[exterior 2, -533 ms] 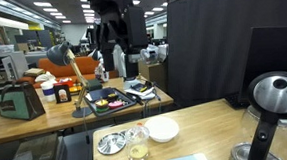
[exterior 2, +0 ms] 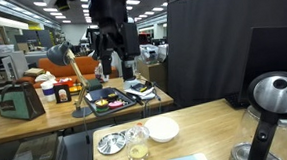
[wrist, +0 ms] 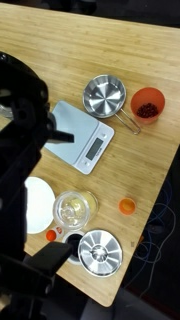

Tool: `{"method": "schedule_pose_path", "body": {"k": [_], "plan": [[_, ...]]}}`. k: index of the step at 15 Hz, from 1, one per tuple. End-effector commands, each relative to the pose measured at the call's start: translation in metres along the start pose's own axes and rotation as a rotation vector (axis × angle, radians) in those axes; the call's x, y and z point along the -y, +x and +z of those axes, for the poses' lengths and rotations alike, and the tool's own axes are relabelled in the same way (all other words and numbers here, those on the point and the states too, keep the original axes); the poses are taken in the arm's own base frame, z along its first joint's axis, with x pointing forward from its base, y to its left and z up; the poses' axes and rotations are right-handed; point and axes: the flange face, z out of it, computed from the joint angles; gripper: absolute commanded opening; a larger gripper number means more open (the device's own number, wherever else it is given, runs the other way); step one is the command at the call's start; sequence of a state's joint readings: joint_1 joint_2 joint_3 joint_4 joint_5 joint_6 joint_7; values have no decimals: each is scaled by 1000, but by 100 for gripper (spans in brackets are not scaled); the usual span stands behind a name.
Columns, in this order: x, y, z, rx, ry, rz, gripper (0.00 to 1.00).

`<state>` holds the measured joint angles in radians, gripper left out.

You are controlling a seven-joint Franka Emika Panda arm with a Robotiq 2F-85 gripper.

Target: Remove the lid from the transparent jar

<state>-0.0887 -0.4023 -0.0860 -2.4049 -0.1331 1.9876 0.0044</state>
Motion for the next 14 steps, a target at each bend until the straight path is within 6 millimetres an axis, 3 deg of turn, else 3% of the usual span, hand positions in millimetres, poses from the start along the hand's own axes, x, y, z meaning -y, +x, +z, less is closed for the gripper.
{"method": "schedule_pose_path", "body": {"k": [1, 8, 10, 14], "plan": [[5, 3, 5, 10, -3, -5, 100], [1, 1, 0, -1, 0, 3, 100], [11, 7, 0, -14, 33, -8, 100], [58, 34, 17, -42, 75, -49, 100]]}}
